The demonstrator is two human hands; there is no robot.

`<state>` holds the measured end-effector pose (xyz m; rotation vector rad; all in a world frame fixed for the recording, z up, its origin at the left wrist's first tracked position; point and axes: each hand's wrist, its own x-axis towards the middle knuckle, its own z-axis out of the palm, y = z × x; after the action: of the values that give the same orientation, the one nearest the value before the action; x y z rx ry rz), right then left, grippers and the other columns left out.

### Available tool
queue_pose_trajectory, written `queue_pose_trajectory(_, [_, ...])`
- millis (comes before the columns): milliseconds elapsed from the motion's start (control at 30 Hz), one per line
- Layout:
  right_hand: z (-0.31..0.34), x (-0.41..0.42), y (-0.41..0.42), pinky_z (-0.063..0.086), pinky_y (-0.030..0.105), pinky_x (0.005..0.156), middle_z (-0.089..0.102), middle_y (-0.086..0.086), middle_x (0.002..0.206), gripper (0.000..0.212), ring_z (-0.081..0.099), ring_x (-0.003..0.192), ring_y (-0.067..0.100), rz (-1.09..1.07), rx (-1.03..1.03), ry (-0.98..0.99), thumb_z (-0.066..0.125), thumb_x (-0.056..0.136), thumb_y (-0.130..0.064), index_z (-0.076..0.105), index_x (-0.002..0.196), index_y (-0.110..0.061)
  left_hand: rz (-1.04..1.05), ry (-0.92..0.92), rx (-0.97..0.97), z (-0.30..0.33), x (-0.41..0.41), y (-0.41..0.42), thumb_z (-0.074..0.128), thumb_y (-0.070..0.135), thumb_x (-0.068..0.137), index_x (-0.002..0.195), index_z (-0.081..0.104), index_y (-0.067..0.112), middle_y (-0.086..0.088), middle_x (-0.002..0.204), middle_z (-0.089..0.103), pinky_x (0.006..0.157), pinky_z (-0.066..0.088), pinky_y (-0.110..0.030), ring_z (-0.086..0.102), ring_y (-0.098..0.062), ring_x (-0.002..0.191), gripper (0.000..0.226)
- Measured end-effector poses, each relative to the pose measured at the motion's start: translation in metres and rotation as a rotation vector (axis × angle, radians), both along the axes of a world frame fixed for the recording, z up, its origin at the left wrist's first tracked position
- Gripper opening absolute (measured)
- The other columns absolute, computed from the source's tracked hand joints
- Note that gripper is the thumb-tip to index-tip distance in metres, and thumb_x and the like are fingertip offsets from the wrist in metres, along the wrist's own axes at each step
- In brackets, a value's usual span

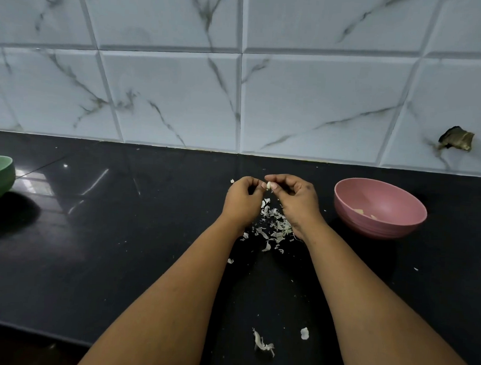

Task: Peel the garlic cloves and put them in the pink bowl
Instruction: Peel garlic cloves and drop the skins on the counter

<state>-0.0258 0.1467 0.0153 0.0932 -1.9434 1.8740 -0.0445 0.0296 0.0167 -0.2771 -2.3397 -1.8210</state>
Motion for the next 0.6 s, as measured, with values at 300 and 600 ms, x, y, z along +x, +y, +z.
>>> queue_pose_trajectory(300, [-0.0003, -0.0004, -0.0005, 0.051, 0.014, 0.082, 0.072, -0.002, 0.097, 0.02, 0.066, 0.095, 0.004, 0.045, -0.042, -0.027, 0.063, 0.09, -0.001, 0.072, 0.093, -0.019, -0.009, 0.066, -0.083, -0.0005, 0.0018, 0.0018, 0.05, 0.019, 0.101, 0.091, 0.056, 0.015, 0.006, 0.076, 0.056, 0.063, 0.04, -0.026, 0.047, -0.005, 0.066, 0.012])
queue_pose_trajectory(600, [-0.0049, -0.0049, -0.0022, 0.051, 0.03, 0.09, 0.071, 0.012, 0.101, 0.014, 0.064, 0.096, 0.019, 0.151, -0.262, -0.157, 0.059, 0.094, -0.007, 0.071, 0.101, -0.006, -0.004, 0.059, -0.07, -0.0026, -0.0012, 0.0034, 0.047, 0.021, 0.102, 0.098, 0.058, 0.012, 0.009, 0.085, 0.059, 0.067, 0.044, -0.021, 0.053, -0.003, 0.076, 0.014])
